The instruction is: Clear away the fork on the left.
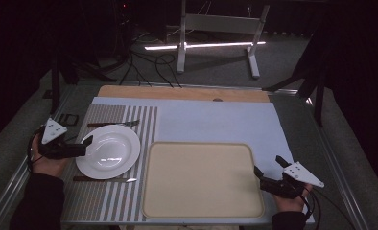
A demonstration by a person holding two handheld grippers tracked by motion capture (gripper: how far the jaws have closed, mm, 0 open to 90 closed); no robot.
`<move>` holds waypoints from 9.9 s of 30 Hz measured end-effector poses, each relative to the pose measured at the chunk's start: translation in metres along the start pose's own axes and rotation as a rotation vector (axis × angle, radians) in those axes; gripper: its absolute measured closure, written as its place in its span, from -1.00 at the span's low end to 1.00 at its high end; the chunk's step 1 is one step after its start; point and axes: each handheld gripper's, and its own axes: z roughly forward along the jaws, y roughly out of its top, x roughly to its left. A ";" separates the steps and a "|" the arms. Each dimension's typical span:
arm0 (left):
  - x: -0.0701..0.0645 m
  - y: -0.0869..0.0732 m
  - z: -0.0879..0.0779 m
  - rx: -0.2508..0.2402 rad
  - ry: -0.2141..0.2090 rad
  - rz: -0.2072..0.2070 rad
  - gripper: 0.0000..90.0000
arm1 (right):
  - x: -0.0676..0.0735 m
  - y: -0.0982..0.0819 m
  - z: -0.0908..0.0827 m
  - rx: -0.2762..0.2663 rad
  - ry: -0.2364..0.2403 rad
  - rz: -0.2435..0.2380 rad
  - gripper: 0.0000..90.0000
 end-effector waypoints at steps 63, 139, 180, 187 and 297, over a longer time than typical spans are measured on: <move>0.051 0.036 0.104 0.352 -0.046 0.070 -1.00 | -0.003 -0.002 -0.001 0.004 0.002 0.000 -0.82; 0.052 0.027 0.175 0.746 -0.278 0.067 0.70 | -0.004 -0.008 0.002 0.065 0.021 0.005 -0.80; 0.049 0.052 0.115 0.493 -0.166 -0.013 0.70 | -0.003 -0.005 -0.002 0.041 0.020 0.013 -0.80; 0.041 0.055 0.105 0.457 -0.155 -0.029 0.70 | -0.003 -0.005 -0.002 0.041 0.021 0.009 -0.80; -0.209 0.026 0.007 0.123 -0.084 -0.173 0.70 | 0.001 -0.002 0.001 0.029 0.044 -0.003 -0.80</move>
